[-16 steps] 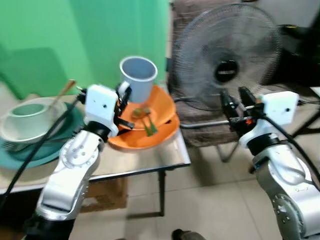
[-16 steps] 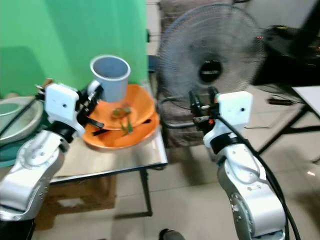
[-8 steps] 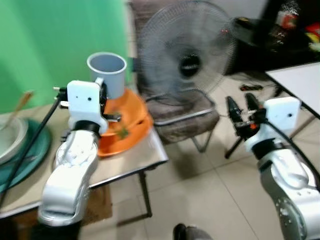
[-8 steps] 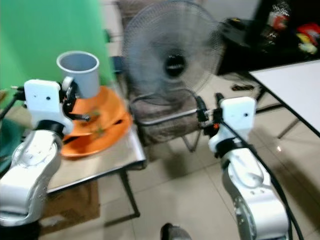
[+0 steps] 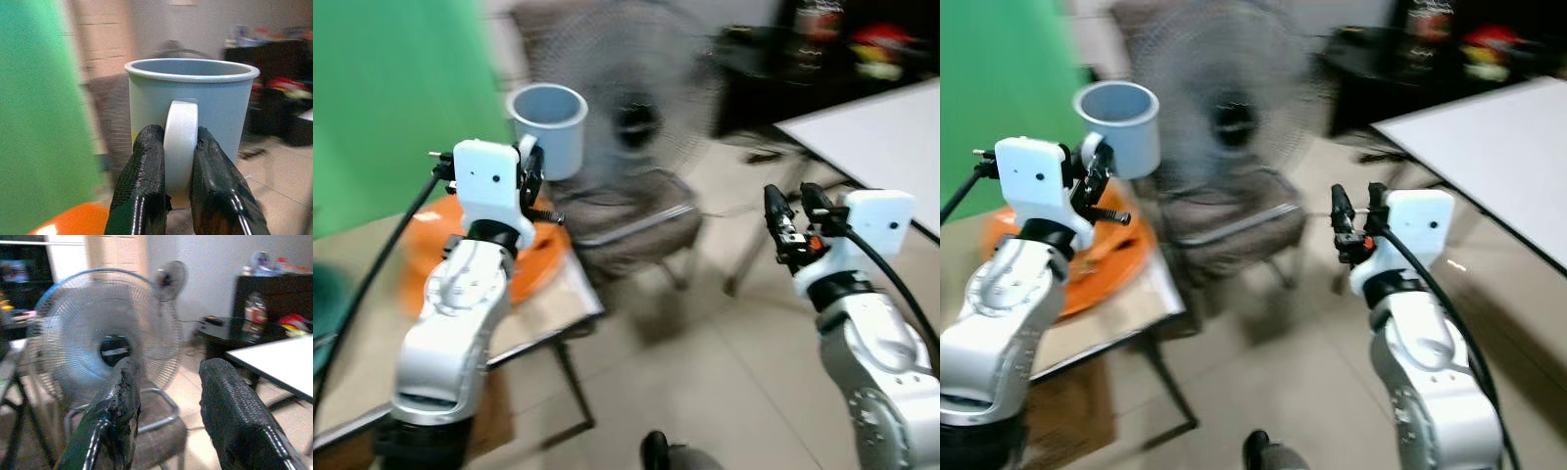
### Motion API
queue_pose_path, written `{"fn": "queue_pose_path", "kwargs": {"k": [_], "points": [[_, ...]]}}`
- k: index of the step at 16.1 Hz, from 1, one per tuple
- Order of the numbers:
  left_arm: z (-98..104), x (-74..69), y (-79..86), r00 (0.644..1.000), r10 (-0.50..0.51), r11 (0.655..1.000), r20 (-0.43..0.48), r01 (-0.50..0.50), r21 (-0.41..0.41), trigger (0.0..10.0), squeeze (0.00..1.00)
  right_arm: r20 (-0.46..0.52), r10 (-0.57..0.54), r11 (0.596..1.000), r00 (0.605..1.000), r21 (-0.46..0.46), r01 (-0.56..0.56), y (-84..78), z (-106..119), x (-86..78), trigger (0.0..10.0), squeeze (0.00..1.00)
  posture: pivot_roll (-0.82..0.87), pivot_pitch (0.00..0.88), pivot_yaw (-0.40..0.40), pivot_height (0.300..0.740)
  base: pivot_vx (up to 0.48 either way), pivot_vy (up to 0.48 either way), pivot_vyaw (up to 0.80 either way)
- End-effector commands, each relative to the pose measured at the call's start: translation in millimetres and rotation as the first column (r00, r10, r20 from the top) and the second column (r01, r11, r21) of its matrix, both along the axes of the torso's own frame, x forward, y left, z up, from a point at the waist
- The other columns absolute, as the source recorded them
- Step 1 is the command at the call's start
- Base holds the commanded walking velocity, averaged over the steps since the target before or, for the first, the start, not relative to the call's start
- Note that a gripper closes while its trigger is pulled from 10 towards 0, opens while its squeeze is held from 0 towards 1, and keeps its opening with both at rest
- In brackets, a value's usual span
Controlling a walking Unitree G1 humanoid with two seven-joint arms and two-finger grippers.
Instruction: Setting the table
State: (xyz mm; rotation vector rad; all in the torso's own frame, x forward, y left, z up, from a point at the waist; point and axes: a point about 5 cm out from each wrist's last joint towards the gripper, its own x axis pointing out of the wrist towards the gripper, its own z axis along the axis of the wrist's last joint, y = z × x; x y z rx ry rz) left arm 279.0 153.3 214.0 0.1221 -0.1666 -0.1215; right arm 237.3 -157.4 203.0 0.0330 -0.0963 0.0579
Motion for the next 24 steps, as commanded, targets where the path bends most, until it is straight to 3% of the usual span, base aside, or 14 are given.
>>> {"fn": "queue_pose_path", "kwargs": {"k": [1,3,7,10,15,24], "points": [[-8.6,0.7,6.7,0.999,0.01,0.999,-0.031,-0.011,-0.034,10.0,0.0,-0.027,-0.017,1.0,0.999,-0.019,0.016,0.0,-6.0,4.9,10.0,0.0,0.02,0.0,0.024,0.74,0.0,0.0,-0.79],[-14.5,-1.5,9.1,0.997,0.027,0.998,-0.067,-0.03,-0.053,10.0,0.0,-0.085,-0.001,1.0,0.996,-0.025,-0.001,0.2,-12.1,6.5,10.0,0.0,0.03,0.0,0.012,0.74,0.0,0.0,-0.78],[-15.3,-6.2,13.3,0.998,0.049,0.997,-0.049,-0.052,-0.061,10.0,0.0,-0.125,0.002,0.996,0.992,-0.083,-0.012,0.8,-19.2,17.5,10.0,0.0,0.08,0.0,-0.022,0.74,0.0,0.0,-0.78],[-22.1,-9.9,17.6,0.996,0.04,0.999,-0.076,-0.042,-0.024,10.0,0.0,-0.172,-0.008,0.998,0.985,-0.064,-0.004,2.3,-27.2,24.2,10.0,0.0,0.09,0.0,-0.043,0.74,0.0,0.0,-0.26],[-26.6,-4.7,11.6,0.994,-0.032,0.999,-0.104,0.032,-0.005,10.0,0.0,-0.161,-0.009,0.999,0.987,-0.044,0.002,2.7,-28.0,23.9,10.0,0.0,0.05,0.0,0.004,0.74,0.0,0.0,0.0],[-27.3,3.8,8.6,0.991,-0.069,0.998,-0.113,0.066,-0.024,10.0,0.0,-0.103,-0.005,0.995,0.995,-0.101,-0.005,6.0,-23.5,28.5,10.0,0.0,0.03,0.0,0.024,0.74,0.341,0.0,0.0]]}}
